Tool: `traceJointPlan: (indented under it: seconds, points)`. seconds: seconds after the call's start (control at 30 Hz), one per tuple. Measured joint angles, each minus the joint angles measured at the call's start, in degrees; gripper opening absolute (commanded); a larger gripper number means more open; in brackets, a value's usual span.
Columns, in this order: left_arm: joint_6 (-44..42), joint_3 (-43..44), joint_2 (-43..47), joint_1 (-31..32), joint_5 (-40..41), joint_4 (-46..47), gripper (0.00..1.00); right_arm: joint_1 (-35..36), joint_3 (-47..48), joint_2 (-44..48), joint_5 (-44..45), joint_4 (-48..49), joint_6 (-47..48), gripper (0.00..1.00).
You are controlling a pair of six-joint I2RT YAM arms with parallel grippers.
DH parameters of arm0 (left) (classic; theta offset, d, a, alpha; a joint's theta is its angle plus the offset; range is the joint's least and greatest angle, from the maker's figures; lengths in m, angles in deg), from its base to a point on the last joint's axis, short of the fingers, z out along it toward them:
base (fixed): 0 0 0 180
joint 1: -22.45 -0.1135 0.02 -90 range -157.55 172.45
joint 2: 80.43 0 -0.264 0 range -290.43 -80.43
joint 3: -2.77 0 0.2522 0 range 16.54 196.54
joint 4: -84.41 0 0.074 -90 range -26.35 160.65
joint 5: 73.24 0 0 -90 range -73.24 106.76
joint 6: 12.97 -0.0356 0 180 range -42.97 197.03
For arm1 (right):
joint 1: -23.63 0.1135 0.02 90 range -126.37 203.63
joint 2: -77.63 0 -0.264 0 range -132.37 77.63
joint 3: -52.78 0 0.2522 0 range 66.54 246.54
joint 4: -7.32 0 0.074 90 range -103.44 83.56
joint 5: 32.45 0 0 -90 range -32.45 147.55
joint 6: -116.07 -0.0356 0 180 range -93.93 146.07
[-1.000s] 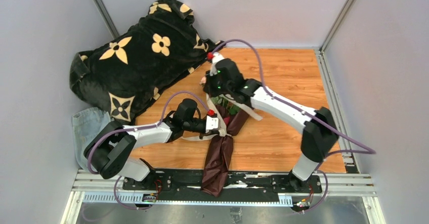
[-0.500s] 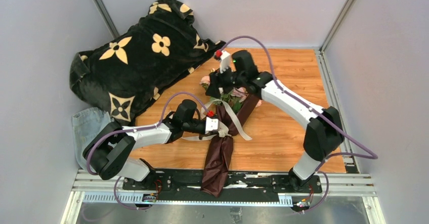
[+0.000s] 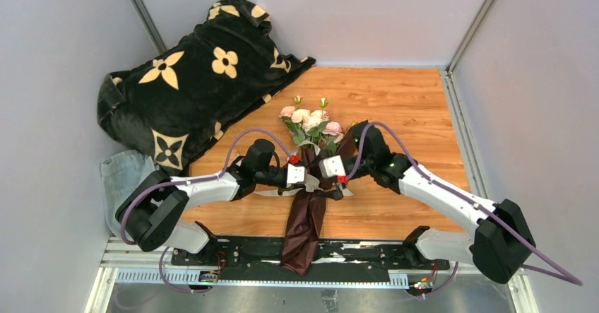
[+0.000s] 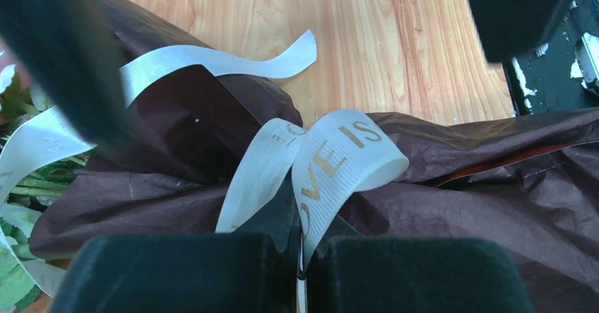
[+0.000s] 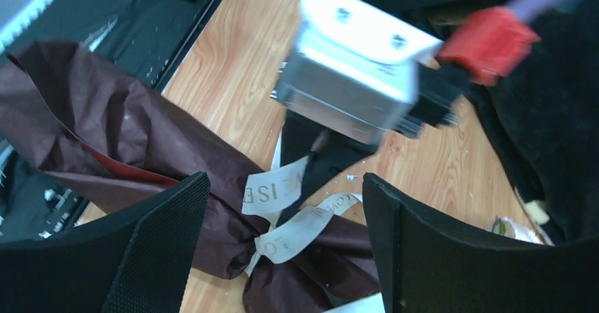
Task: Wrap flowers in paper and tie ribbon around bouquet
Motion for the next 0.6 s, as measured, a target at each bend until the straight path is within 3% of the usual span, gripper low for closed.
traceJointPlan:
  seconds: [0.13,0.43,0.53,0.6]
  points:
    - [0.0,0.0,0.0,0.0,0.0,0.1,0.0,3.1,-1.4,-1.0,1.0,-0.8,7.0,0.85]
    - [0.0,0.0,0.0,0.0,0.0,0.1,0.0,4.1,-4.8,-3.4,4.9,6.4,8.4,0.76]
    - [0.0,0.0,0.0,0.0,-0.1,0.1,0.0,4.1,-4.8,-4.8,6.2,7.3,8.9,0.63]
    - [0.0,0.0,0.0,0.0,-0.1,0.1,0.0,4.1,-4.8,-5.8,6.7,7.2,9.5,0.36]
